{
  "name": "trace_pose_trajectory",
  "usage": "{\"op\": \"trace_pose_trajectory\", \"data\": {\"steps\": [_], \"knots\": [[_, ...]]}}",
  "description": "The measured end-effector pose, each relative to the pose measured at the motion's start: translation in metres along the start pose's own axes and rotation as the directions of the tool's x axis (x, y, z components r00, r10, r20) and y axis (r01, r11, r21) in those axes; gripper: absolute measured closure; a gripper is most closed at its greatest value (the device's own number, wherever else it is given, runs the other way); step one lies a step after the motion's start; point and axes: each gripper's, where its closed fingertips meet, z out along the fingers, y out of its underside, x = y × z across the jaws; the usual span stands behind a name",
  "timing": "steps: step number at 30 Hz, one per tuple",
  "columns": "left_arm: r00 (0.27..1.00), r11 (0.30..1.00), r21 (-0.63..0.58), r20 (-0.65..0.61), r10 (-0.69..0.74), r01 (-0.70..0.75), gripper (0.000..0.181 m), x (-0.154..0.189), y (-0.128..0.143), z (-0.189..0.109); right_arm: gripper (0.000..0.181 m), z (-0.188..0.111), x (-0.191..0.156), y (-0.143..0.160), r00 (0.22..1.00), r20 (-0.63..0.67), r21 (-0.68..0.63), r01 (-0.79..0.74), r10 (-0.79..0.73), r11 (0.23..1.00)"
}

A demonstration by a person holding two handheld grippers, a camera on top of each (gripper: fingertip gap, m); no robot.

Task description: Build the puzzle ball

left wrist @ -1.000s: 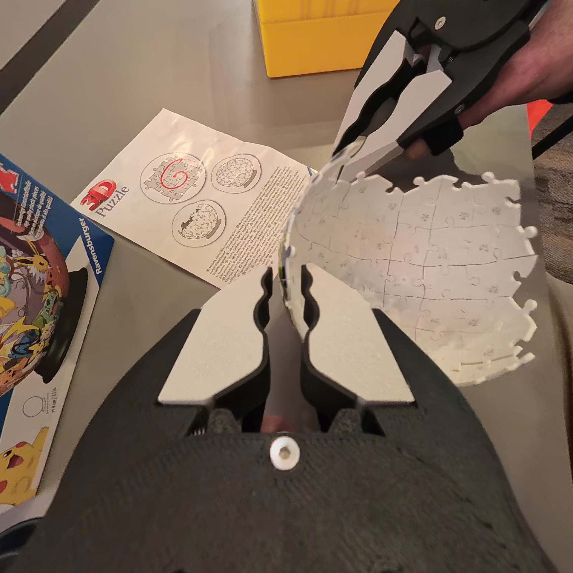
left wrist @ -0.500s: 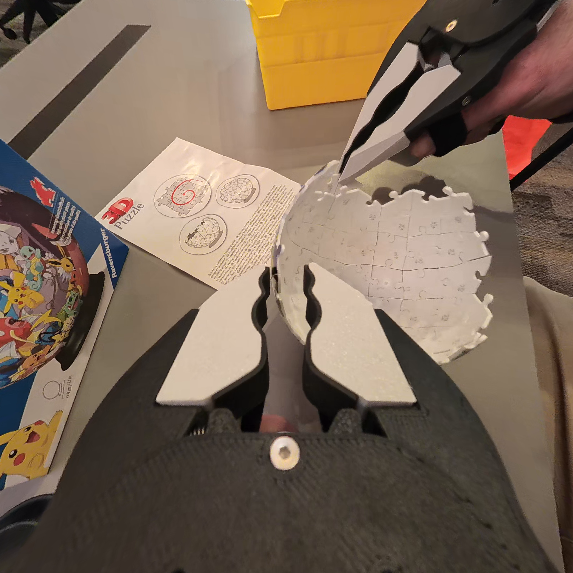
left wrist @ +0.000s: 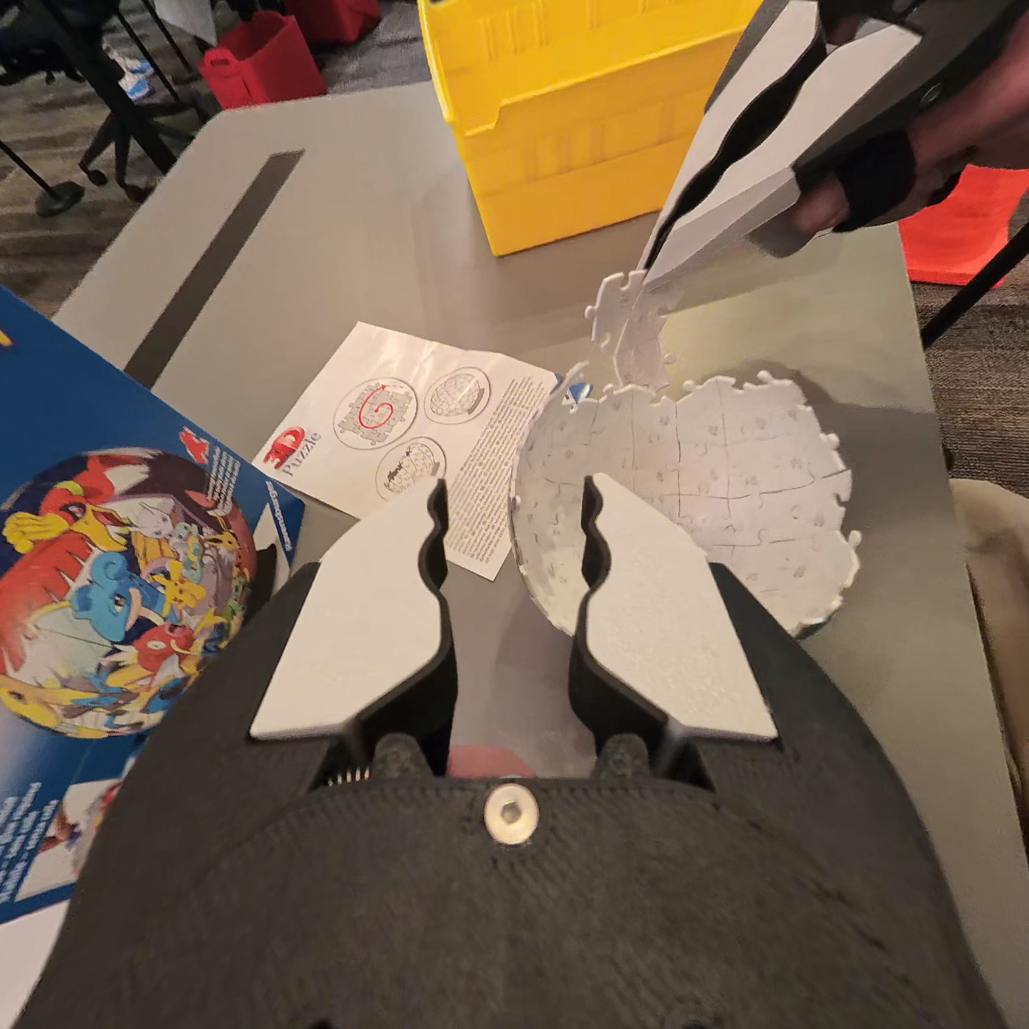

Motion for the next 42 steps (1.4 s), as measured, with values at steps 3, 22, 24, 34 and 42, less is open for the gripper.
{"op": "trace_pose_trajectory", "data": {"steps": [3, 22, 24, 34, 42], "knots": [[1.000, 0.999, 0.037, -0.006, 0.015, -0.015, 0.133, 0.003, -0.014, -0.006, 0.181, -0.015, -0.002, -0.014, 1.000, -0.002, 0.052, 0.012, -0.012, 0.999], [0.975, 0.969, 0.217, -0.164, 0.153, -0.116, 0.158, 0.071, -0.096, -0.009, 0.181, -0.078, -0.090, -0.082, 0.923, 0.053, 0.035, 0.379, -0.381, 0.925], [0.969, 0.967, 0.234, -0.200, 0.145, -0.096, 0.171, 0.077, -0.097, -0.011, 0.181, -0.079, -0.092, -0.084, 0.921, 0.055, 0.033, 0.383, -0.385, 0.923], [0.920, 0.886, 0.400, -0.386, -0.069, 0.234, 0.179, 0.067, -0.115, -0.034, 0.162, -0.085, -0.091, -0.109, 0.952, 0.053, 0.152, 0.292, -0.303, 0.944], [0.878, 0.831, 0.460, -0.473, -0.070, 0.313, 0.178, 0.059, -0.126, -0.049, 0.178, -0.077, -0.103, -0.125, 0.951, 0.219, 0.228, 0.168, -0.218, 0.959]]}}
